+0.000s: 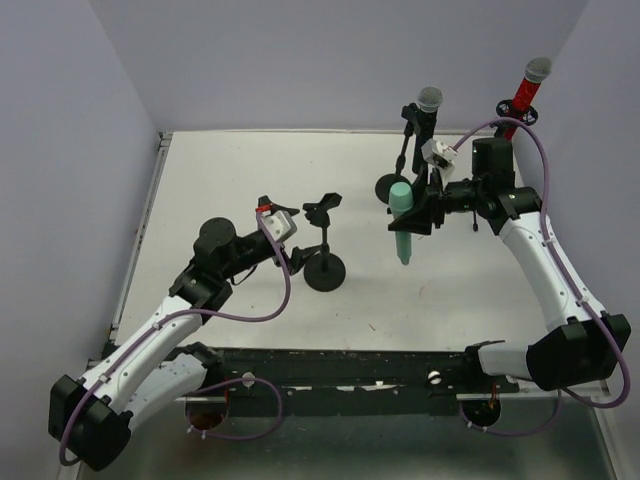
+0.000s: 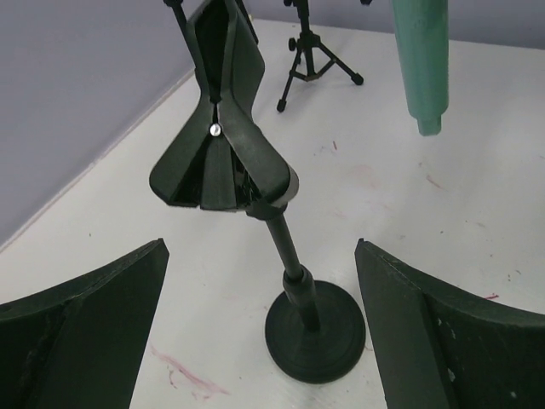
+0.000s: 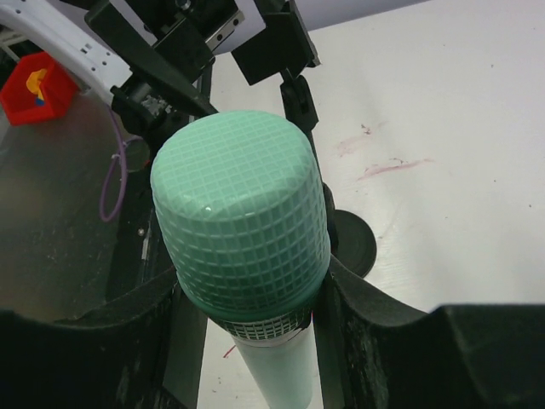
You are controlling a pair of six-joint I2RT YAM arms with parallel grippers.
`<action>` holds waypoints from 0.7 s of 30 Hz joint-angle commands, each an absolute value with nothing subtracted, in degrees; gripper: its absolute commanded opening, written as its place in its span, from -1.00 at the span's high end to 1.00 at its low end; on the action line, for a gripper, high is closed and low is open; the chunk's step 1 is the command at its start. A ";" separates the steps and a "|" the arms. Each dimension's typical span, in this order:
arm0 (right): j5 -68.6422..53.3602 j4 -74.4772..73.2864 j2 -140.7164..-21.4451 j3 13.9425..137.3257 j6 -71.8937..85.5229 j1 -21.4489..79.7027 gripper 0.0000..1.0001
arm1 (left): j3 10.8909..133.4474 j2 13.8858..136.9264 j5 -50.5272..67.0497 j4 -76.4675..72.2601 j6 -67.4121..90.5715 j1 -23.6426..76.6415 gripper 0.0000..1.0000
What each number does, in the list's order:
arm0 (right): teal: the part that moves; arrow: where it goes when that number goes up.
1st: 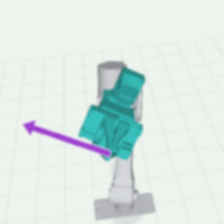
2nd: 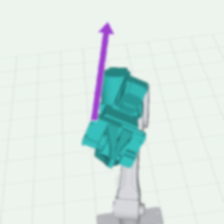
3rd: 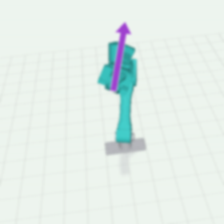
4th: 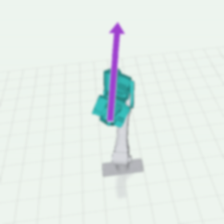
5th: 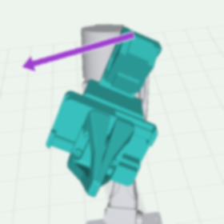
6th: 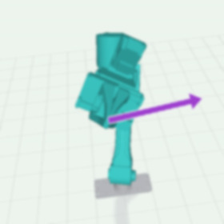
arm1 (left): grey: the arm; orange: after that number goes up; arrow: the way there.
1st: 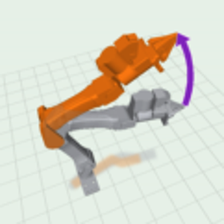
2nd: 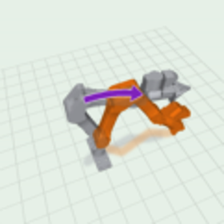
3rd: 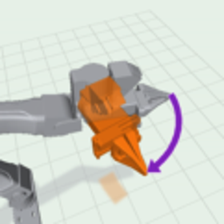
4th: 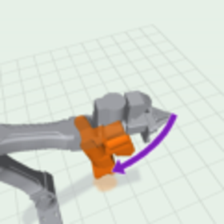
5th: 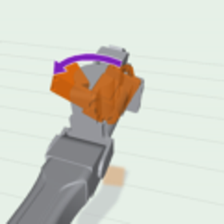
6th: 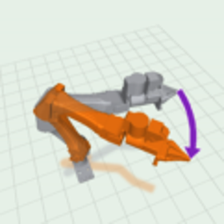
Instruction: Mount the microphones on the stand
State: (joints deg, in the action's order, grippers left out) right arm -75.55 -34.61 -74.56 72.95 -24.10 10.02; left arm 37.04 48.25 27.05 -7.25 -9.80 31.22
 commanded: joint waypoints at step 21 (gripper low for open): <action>-72.25 -41.66 -89.29 95.97 -29.53 18.28 0.67 | 33.93 56.42 29.53 -34.36 -0.27 30.85 -0.55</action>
State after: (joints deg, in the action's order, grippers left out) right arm -73.67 -42.06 -87.72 91.42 -31.29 16.60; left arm 34.22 56.03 27.73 -30.48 -2.66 31.11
